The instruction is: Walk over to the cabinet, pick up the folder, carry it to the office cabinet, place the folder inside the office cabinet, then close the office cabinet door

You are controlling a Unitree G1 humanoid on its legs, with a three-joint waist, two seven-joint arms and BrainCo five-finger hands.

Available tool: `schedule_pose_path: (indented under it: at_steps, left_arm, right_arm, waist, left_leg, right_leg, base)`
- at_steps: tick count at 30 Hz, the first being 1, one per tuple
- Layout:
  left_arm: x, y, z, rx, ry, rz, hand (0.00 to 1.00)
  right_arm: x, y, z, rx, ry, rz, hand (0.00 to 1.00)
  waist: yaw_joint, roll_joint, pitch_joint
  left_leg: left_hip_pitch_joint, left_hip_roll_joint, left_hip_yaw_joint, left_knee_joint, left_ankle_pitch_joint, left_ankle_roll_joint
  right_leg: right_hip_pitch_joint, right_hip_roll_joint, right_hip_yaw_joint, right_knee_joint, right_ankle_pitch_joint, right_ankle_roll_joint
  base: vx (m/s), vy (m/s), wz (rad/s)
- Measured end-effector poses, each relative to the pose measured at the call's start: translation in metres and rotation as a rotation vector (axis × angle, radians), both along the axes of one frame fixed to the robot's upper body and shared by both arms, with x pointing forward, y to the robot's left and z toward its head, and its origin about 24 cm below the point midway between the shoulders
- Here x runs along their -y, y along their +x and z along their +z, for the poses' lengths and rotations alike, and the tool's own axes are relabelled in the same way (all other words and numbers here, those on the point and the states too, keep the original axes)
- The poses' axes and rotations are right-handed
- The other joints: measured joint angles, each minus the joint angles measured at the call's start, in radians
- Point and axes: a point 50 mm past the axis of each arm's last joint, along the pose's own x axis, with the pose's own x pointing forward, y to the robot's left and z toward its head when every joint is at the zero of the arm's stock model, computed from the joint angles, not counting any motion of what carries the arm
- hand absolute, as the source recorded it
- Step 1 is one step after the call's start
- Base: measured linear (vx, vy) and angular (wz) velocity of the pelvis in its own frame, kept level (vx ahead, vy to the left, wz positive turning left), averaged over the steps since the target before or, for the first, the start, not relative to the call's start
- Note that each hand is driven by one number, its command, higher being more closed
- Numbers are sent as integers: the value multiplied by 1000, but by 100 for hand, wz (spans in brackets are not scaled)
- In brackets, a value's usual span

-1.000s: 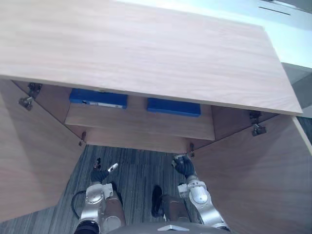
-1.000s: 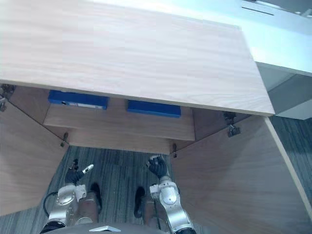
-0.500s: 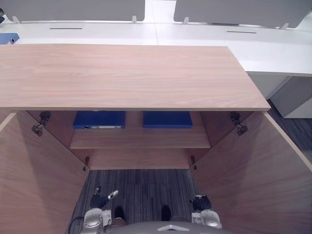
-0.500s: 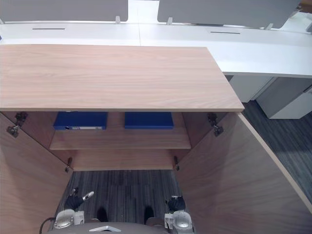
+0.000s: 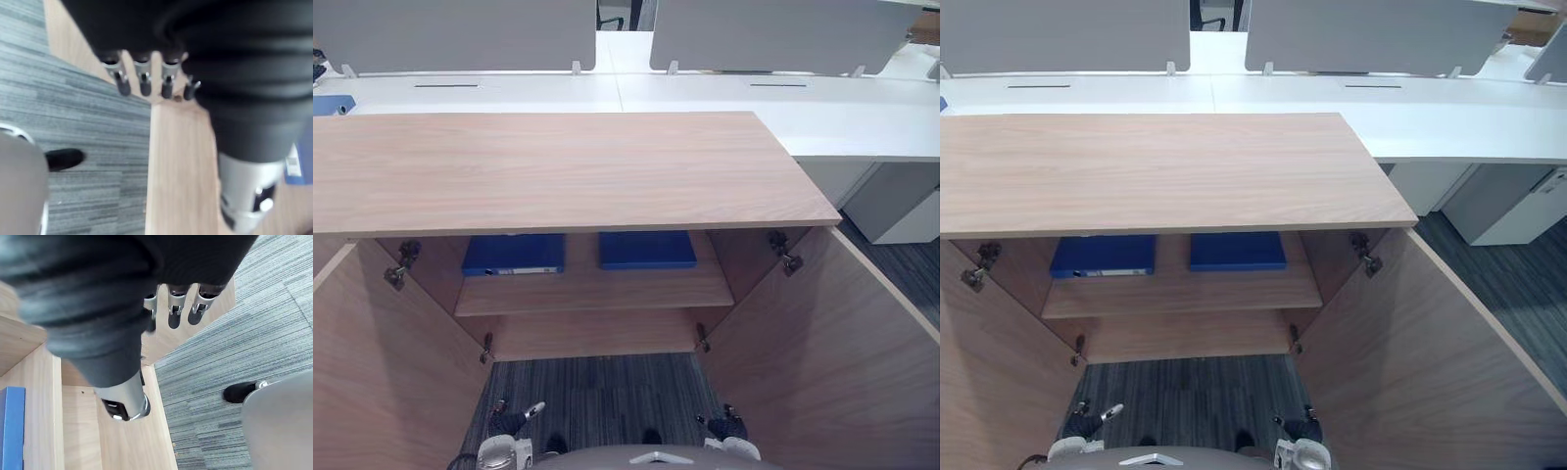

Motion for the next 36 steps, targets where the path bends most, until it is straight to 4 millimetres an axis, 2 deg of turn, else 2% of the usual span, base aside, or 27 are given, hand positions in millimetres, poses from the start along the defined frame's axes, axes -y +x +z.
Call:
schedule_pose_path:
  at_steps: [5, 9, 12, 17, 19, 20, 23, 29, 33, 36]
  left_arm:
    - [-2, -1, 0, -1, 1, 11, 0]
    - [-5, -4, 0, -5, 6, 28, 0]
    - [-5, -5, 0, -2, 9, 28, 0]
    - [-6, -7, 0, -6, 11, 29, 0]
    - [-7, -9, 0, -10, 11, 30, 0]
    - [-7, -9, 0, -10, 13, 30, 0]
    - [-7, -8, 2, 2, 15, 32, 0]
    - [7, 0, 8, 77, -23, 75, 0]
    - [22, 6, 10, 105, -66, 91, 0]
    - [23, 10, 11, 121, -71, 94, 0]
  right_arm:
    - [4, 7, 6, 43, -21, -9, 0]
    - [13, 30, 31, 196, -92, -1, 0]
    - [23, 44, 58, 325, -190, 5, 0]
    - [40, 48, 90, 461, -281, -67, 0]
    - [50, 46, 100, 500, -323, -101, 0]
    - [59, 43, 112, 540, -366, -146, 0]
    - [69, 39, 125, 583, -424, -212, 0]
    - [101, 7, 153, 670, -557, -469, 0]
    - [111, -10, 161, 683, -605, -576, 0]
    - [116, -20, 163, 679, -628, -640, 0]
  waist:
    - [0, 2, 1]
    - [-14, 2, 5]
    - [-24, -1, 6]
    - [-40, -3, 8]
    - [-44, -4, 11]
    - [-48, -4, 10]
    - [-62, -5, 10]
    - [-74, 5, 11]
    - [-74, 17, 16]
    - [-75, 23, 14]
  left_leg:
    - [19, -2, 42, 6, -16, 1]
    - [38, -3, 81, 6, -35, -3]
    - [58, -3, 121, 6, -53, -6]
    - [59, -3, 164, 16, -75, -9]
    - [59, 2, 180, 44, -97, -9]
    - [60, 7, 200, 70, -116, -6]
    - [61, 10, 218, 87, -135, -7]
    - [63, 27, 287, 130, -178, -2]
    - [81, 38, 326, 143, -202, 1]
    - [86, 39, 335, 143, -214, -1]
  right_leg:
    - [-1, 2, 39, -1, 5, 4]
    - [-4, 5, 78, -5, 12, 6]
    - [-5, 10, 113, -5, 12, 6]
    - [-32, 17, 161, 4, 12, 6]
    - [-33, 20, 175, 7, 12, 6]
    - [-33, 23, 193, 9, 12, 6]
    - [-37, 25, 207, 10, 12, 6]
    - [-66, 40, 222, 52, 12, 5]
    - [-64, 50, 216, 76, 11, 5]
    - [-64, 52, 211, 81, 10, 4]
  base:
    - [39, 14, -25]
    - [8, 13, -33]
    - [7, 7, -33]
    - [11, -5, -33]
    - [18, -14, -40]
    - [14, -20, -36]
    - [3, -17, -26]
    - [-7, -31, -32]
    - [-36, -36, -28]
    - [-25, -46, -8]
